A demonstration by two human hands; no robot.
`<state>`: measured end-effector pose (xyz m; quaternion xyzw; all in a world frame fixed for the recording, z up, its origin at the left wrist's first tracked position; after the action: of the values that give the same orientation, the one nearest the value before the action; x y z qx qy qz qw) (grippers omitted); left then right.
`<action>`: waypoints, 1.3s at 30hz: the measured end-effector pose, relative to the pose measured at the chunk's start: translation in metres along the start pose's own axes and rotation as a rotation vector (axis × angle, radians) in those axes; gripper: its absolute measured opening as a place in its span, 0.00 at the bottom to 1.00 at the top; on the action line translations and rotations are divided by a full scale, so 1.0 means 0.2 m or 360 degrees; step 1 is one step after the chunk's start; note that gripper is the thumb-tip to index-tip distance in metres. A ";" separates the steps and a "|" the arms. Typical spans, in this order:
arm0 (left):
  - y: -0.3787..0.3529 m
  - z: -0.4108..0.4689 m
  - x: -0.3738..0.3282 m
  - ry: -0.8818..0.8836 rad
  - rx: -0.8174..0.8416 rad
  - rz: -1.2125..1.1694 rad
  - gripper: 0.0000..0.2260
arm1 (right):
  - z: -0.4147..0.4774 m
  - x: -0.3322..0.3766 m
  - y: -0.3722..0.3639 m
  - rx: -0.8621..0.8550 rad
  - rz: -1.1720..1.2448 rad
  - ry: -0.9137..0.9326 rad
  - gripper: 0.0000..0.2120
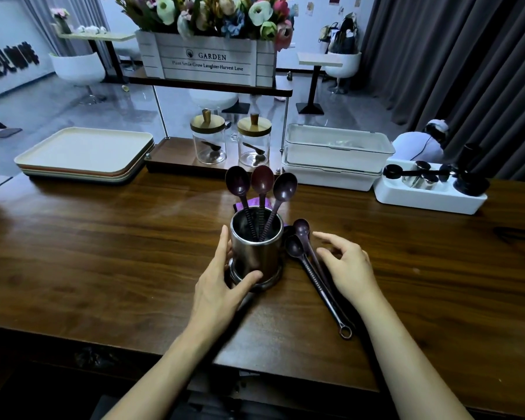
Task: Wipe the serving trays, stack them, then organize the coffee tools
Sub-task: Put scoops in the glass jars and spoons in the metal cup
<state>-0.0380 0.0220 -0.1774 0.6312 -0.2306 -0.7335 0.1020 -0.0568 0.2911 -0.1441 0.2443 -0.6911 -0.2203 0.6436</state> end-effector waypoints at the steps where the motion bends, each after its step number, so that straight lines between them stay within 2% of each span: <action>1: 0.00 0.00 0.00 0.0005 0.0008 0.0010 0.46 | 0.01 -0.01 -0.01 0.0026 -0.0044 -0.0029 0.15; 12: 0.00 0.00 0.00 0.0027 -0.0009 0.0098 0.45 | 0.05 -0.08 -0.08 0.0144 -0.0228 -0.0149 0.11; 21: 0.00 0.00 0.00 0.0032 -0.0018 0.0091 0.44 | 0.06 -0.16 -0.01 0.0148 -0.0083 -0.0222 0.14; 29: 0.00 0.00 0.00 0.0050 -0.0018 0.0101 0.45 | 0.04 -0.11 0.10 -0.0011 0.0426 -0.0099 0.17; 39: -0.01 0.00 0.00 0.0054 -0.0010 0.0110 0.46 | -0.02 0.29 0.17 -0.0043 0.1120 0.0401 0.16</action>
<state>-0.0385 0.0241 -0.1773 0.6347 -0.2483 -0.7195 0.1332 -0.0579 0.2817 -0.0772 0.0086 -0.6452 0.0369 0.7631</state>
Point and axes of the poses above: each hand's wrist, its own z-axis towards the middle knuckle, its own y-axis out of the back of the hand, x = y × z, the point moved 9 cm from there along z, towards the middle knuckle, and after that the axes turned 14 degrees about x, right-handed, at the moved point
